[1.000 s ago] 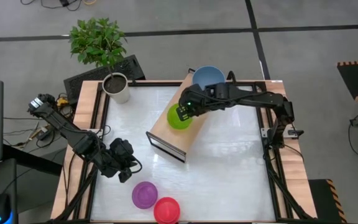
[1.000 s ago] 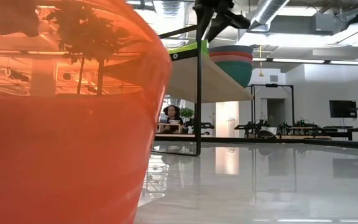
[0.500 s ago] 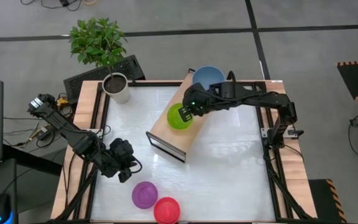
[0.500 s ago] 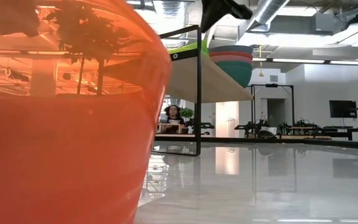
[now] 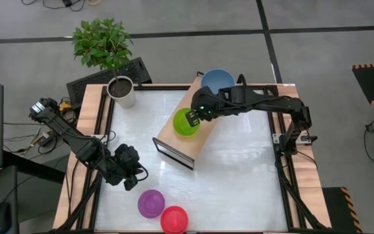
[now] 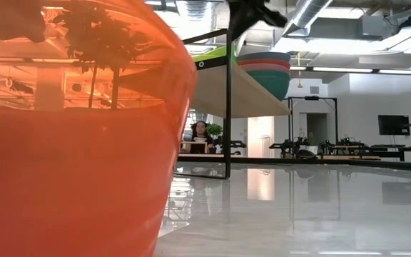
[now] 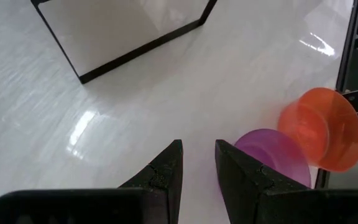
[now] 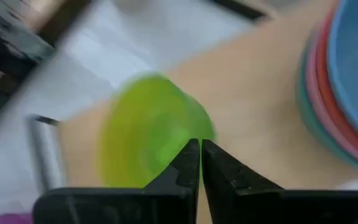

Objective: Place and stack bowls onto a shelf
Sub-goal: Stack the light green bowl on the yellow bowl

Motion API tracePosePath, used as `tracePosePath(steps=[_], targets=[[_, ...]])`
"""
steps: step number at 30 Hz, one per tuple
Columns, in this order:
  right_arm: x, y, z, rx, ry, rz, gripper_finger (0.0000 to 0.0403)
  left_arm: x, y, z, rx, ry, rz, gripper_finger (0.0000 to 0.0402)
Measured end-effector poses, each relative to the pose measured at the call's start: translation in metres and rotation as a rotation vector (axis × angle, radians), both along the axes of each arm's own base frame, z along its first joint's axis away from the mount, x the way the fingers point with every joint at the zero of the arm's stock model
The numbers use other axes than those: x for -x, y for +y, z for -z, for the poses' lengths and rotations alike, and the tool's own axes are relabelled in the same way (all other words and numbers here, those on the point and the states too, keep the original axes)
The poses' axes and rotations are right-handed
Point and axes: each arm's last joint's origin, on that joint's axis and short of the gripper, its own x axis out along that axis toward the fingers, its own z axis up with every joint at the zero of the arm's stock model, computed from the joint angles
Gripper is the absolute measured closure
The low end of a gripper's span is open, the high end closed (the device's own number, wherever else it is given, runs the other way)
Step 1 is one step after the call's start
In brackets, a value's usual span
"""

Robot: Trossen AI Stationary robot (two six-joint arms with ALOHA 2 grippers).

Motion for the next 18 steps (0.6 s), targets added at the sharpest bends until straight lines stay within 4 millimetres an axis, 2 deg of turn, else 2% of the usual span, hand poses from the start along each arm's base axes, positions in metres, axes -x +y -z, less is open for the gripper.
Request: tracePosePath(steps=[3,8,12,15,18], targets=[[-0.001,0.002,-0.006,0.029,-0.041,-0.017,0.0373,0.0,0.001,0.0,-0.011,0.001,-0.003,0.0322],[-0.011,-0.003,0.014,0.011,0.053,-0.022,0.0382,0.001,0.001,0.001,-0.025,0.002,-0.012,0.0322],[-0.015,-0.008,0.026,-0.026,0.105,-0.019,0.0363,0.001,0.001,0.001,-0.024,0.003,-0.012,0.0322],[-0.019,-0.006,0.024,-0.024,0.066,-0.023,0.0359,0.001,0.001,0.001,-0.024,0.003,-0.012,0.0322],[-0.013,0.003,0.01,-0.018,-0.002,-0.046,0.0363,0.001,0.001,0.001,-0.022,0.005,-0.01,0.0322]])
